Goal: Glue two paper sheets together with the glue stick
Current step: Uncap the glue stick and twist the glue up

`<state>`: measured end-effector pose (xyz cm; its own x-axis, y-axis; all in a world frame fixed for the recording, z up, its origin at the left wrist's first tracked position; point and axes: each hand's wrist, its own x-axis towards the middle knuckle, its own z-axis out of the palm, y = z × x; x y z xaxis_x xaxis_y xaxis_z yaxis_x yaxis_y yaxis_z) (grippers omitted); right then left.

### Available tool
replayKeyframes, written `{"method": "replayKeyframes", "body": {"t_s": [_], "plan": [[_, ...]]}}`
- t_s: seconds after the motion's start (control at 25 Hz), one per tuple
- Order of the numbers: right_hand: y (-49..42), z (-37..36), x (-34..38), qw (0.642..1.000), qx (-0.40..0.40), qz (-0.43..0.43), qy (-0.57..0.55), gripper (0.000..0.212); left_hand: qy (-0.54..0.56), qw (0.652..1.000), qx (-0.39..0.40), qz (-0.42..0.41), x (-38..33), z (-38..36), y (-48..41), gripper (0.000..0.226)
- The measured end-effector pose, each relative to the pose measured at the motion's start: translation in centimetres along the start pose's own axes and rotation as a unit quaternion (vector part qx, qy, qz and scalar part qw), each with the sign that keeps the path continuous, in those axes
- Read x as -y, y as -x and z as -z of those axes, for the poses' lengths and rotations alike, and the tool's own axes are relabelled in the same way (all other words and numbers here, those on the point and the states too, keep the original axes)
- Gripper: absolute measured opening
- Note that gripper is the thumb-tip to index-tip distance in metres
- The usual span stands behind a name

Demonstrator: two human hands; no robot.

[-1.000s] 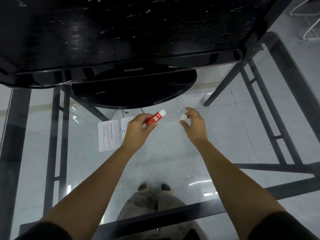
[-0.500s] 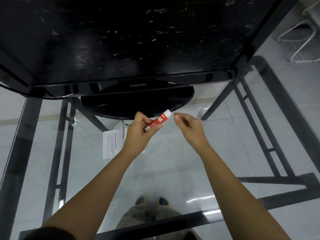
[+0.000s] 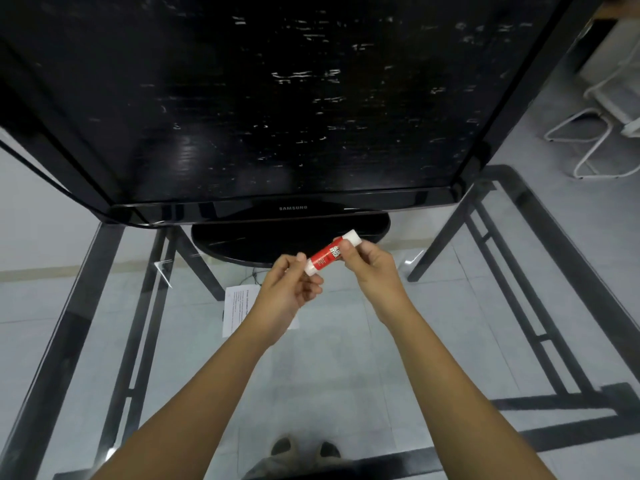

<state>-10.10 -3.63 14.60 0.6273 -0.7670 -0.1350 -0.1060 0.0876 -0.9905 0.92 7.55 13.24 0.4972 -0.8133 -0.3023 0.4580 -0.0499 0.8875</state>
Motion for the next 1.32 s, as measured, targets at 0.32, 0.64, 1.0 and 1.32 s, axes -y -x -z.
{"method": "replayKeyframes", "body": {"t_s": [0.32, 0.64, 1.0, 1.32], "plan": [[1.1, -1.3, 1.9, 0.998, -0.063, 0.021, -0.019, 0.02, -0.16, 0.967, -0.023, -0.197, -0.6, 0.0, 1.2, 0.018], [2.0, -2.8, 3.0, 0.996, -0.068, 0.04, -0.042, 0.024, -0.226, 0.93, -0.029, -0.287, -1.3, 0.2, 2.4, 0.029], [2.5, -3.1, 3.7, 0.995, -0.078, 0.062, -0.014, 0.023, 0.006, 0.991, -0.031, -0.128, -2.7, -0.1, 3.5, 0.011], [3.1, -3.9, 3.7, 0.997, -0.057, 0.039, -0.031, 0.024, -0.487, 0.624, -0.131, -0.597, -1.8, 1.7, 3.6, 0.008]]}}
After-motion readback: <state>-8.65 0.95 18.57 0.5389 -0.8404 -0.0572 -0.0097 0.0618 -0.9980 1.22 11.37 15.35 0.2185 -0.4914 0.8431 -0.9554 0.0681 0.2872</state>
